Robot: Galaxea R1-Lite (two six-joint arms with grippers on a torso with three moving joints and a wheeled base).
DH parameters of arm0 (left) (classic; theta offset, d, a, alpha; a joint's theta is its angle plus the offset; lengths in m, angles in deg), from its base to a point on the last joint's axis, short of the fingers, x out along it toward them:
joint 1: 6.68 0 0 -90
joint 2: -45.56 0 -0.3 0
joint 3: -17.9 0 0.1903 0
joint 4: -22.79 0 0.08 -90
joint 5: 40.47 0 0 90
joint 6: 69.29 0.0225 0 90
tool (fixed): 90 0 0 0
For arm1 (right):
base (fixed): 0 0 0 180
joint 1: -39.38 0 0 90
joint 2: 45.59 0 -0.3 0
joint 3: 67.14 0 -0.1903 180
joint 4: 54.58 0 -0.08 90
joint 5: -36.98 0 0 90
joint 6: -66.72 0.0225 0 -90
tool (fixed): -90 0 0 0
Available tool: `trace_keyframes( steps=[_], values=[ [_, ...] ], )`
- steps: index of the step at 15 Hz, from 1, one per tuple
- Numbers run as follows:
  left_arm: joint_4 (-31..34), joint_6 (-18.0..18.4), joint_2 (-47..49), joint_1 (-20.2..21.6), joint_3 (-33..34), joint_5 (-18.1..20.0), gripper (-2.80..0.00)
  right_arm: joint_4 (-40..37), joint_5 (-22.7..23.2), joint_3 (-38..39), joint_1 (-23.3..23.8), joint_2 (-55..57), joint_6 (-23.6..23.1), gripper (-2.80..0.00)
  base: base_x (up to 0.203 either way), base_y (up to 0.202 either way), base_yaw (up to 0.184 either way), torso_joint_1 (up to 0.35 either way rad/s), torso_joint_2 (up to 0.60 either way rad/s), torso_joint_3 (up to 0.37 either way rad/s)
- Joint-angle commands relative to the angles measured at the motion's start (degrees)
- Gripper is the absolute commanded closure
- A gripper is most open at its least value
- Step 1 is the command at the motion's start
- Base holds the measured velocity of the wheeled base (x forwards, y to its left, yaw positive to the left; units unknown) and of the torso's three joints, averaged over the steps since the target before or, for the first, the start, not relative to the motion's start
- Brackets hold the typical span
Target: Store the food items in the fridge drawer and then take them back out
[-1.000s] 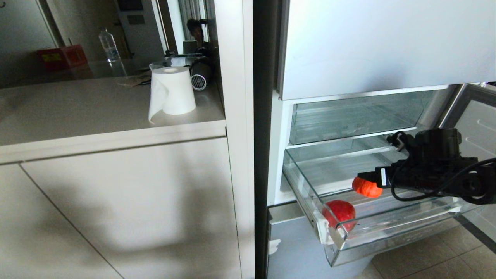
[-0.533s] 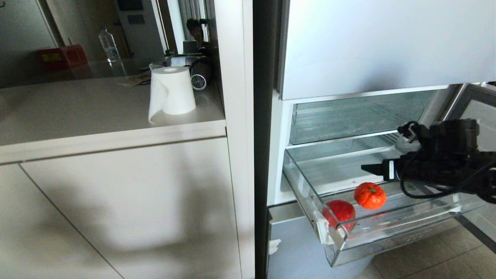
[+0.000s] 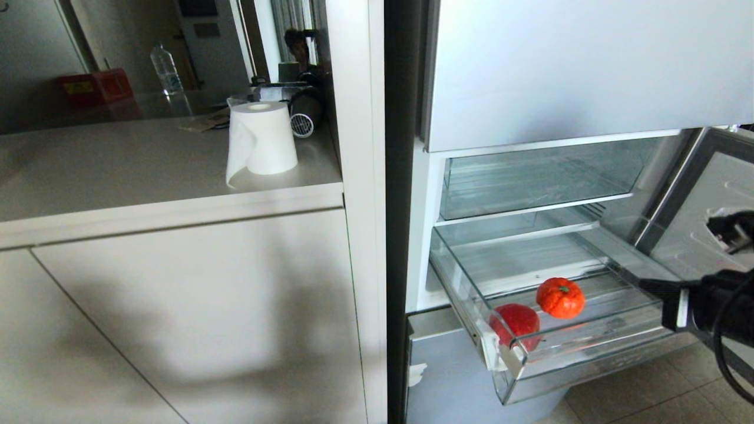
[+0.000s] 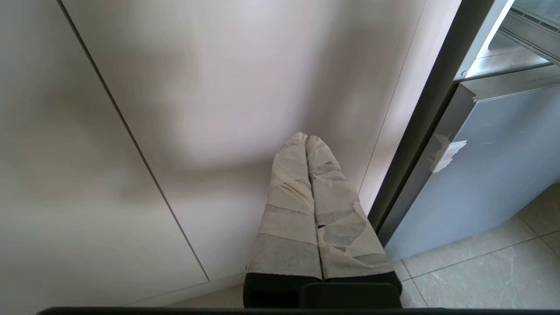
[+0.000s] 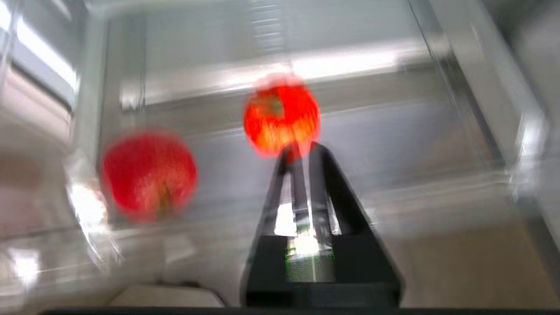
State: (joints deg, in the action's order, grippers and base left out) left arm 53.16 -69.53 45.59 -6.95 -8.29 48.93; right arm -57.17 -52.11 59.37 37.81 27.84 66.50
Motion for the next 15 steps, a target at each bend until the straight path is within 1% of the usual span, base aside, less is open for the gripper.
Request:
trace_keyframes(
  steps=[1,2,4,6,8,9,11,14,15],
  values=[
    [0.03,-0.02,-0.02,0.00,0.01,-0.02,0.00,0.10,-0.61,5.97,-0.08,-8.34,0.23,0.00,0.000,0.000,0.000,0.000,0.00,0.000],
    [0.03,-0.02,-0.02,0.00,0.01,-0.02,0.00,-0.27,-0.91,8.71,-0.09,-9.88,0.82,0.00,0.000,0.000,0.000,0.000,0.00,0.000],
    [0.03,-0.02,0.06,0.00,0.01,-0.02,0.00,-2.67,-1.08,10.87,-0.10,-10.77,3.11,0.00,0.000,0.000,0.000,0.000,0.00,0.000],
    [0.03,-0.02,-0.02,0.00,0.01,-0.02,0.00,-4.64,-1.08,10.43,-0.10,-10.68,3.06,0.00,0.000,0.000,0.000,0.000,0.00,0.000],
    [0.03,-0.02,0.06,0.00,0.01,-0.02,0.00,-8.71,-0.81,9.02,-0.10,-10.03,2.95,0.00,0.000,0.000,0.000,0.000,0.00,0.000],
    [0.03,-0.02,0.05,0.00,0.01,-0.02,0.00,-10.95,-0.66,8.23,-0.13,-8.56,2.86,0.00,0.000,0.000,0.000,0.000,0.00,0.000],
    [0.03,-0.02,-0.01,-0.03,0.01,-0.02,0.00,-12.74,-0.38,6.67,-0.17,-4.42,2.79,0.00,0.000,0.000,0.000,0.000,0.00,0.000],
    [0.03,-0.02,0.06,0.00,0.01,-0.02,0.00,-12.76,0.08,3.28,-0.18,5.34,2.99,0.00,0.000,0.000,0.000,0.000,0.00,0.000],
    [0.10,-0.02,-0.02,0.00,0.01,-0.02,0.00,-11.88,1.03,1.92,-0.18,9.07,3.07,0.00,0.000,0.000,0.000,0.000,0.00,0.000]
  ],
)
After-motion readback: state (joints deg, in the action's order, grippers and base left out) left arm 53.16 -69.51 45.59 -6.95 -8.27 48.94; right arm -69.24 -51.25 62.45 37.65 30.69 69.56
